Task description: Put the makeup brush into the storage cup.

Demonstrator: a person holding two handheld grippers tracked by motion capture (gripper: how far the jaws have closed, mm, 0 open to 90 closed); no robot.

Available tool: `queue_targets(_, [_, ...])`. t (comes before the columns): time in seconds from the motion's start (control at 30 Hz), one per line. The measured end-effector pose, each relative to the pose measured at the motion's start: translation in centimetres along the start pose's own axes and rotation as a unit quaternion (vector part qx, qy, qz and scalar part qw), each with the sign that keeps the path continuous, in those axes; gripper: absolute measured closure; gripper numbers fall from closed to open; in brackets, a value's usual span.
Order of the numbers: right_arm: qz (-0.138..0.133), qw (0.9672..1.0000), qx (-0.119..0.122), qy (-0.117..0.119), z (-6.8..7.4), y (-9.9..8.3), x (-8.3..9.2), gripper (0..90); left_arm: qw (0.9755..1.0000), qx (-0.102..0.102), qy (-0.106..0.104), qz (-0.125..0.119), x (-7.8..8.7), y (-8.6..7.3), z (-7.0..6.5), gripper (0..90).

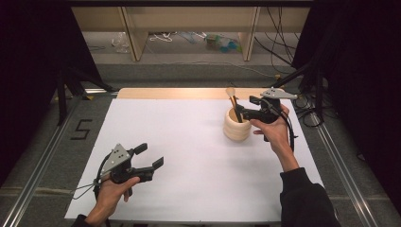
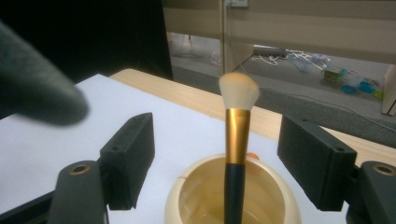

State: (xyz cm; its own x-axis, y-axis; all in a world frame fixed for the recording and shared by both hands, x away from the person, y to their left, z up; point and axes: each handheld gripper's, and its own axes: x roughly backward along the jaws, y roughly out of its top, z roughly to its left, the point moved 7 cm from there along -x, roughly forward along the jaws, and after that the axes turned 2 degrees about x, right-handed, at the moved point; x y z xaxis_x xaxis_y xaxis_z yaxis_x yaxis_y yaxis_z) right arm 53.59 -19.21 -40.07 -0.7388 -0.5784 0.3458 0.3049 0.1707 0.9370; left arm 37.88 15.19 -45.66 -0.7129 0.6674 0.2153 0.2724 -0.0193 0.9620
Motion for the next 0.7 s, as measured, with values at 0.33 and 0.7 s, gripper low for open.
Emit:
queue_targets(0.33, [-0.003,0.9999,0.009,0.007,1.2,0.5,1.4,24.7,1.0000,0.000,0.001,-0.001,0.0,0.0,0.1,16.9])
queue_targets(0.7, [-0.009,0.9996,0.020,0.019,2.8,0.3,3.0,21.8,1.0000,-0.002,0.000,-0.001,0.1,0.0,0.0,16.9])
